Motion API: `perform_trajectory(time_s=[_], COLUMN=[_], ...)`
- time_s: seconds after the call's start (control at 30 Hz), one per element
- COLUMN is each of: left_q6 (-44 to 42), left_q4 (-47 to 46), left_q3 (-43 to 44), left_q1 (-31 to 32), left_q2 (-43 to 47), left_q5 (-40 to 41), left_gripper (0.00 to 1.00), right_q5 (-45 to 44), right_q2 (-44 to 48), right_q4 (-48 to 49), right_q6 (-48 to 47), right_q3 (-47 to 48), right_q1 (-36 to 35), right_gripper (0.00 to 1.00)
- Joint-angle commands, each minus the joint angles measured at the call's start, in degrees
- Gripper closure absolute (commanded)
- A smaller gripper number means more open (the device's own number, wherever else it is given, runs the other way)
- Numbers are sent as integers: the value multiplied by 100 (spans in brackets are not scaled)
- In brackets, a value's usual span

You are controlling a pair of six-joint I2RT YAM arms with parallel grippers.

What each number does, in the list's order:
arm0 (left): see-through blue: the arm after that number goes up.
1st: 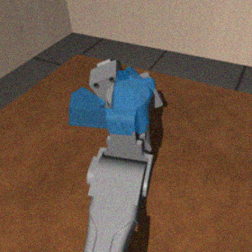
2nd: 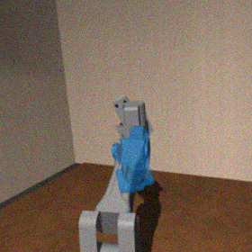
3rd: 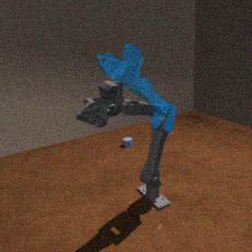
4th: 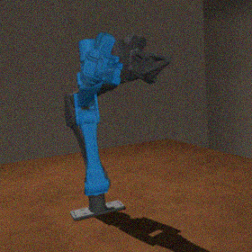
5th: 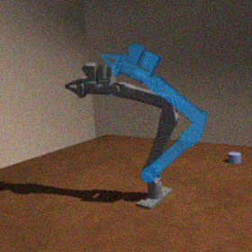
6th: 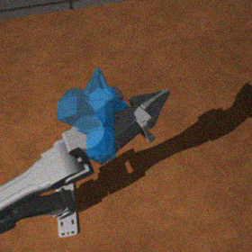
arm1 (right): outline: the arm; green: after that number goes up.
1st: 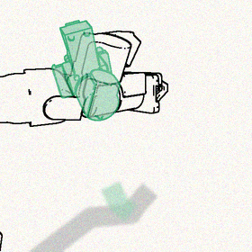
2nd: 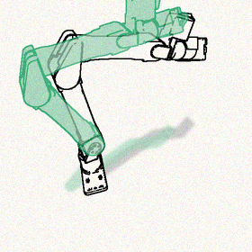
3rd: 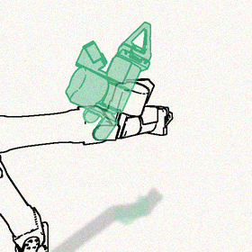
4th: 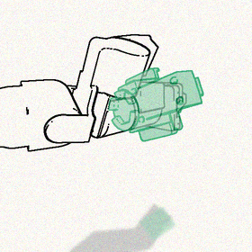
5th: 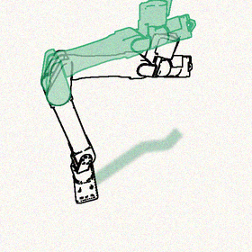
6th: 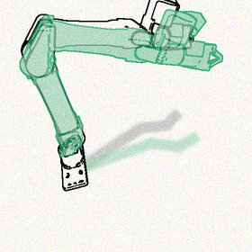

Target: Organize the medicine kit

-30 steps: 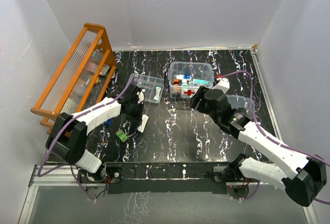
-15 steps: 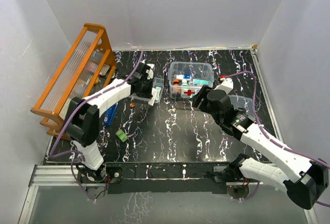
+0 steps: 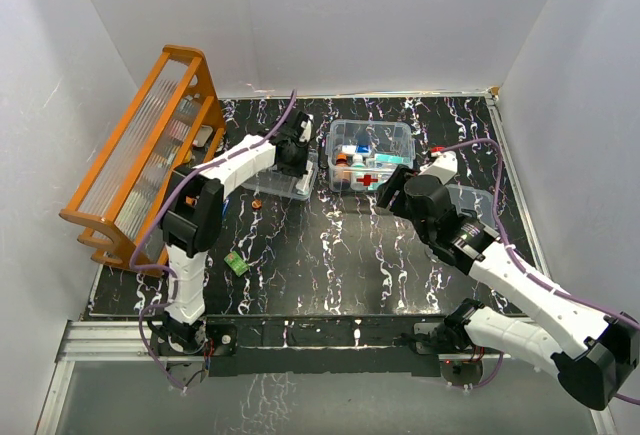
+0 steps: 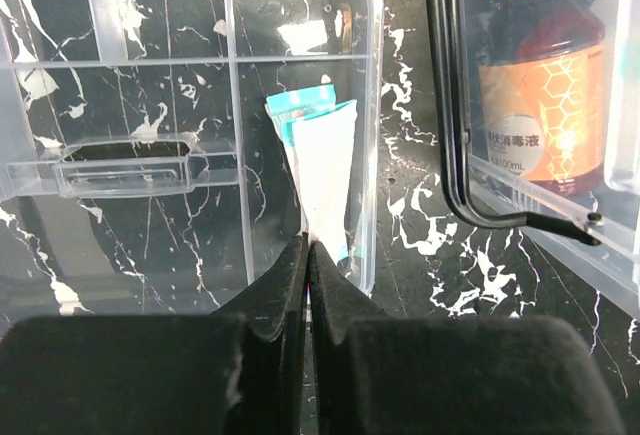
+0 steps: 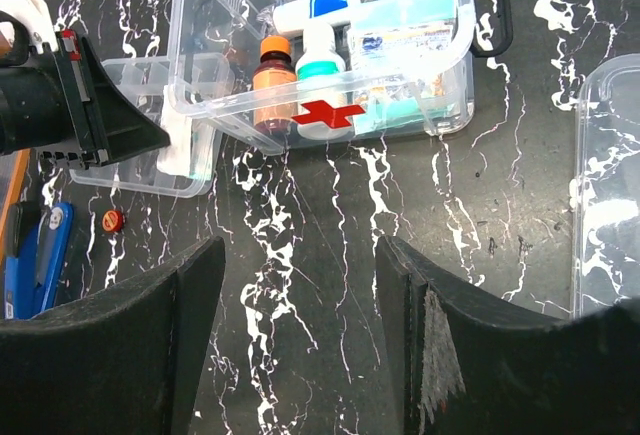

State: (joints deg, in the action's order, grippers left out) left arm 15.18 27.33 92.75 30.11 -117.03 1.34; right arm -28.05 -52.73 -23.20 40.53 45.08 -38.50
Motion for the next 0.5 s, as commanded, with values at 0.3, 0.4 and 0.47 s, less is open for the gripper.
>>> perform_trajectory(time_s=[0.3,0.4,0.47], left_q6=[-121,-201,-255], left_q4=[536,573,685], left_q3=[402,477,620], left_q1=[-22,-20,-15], left_q2=[-307,-226,-182], left_q5=[297,243,218], left_gripper=[93,84,80], right_q5=[-245,-227,-206], right_q2=[63,53,28], right_q4=[35,49,50], right_q6=[-93,-75,-74], right_q3=[10,10,25], right_q1=[40,36,40], right_gripper=[40,40,40])
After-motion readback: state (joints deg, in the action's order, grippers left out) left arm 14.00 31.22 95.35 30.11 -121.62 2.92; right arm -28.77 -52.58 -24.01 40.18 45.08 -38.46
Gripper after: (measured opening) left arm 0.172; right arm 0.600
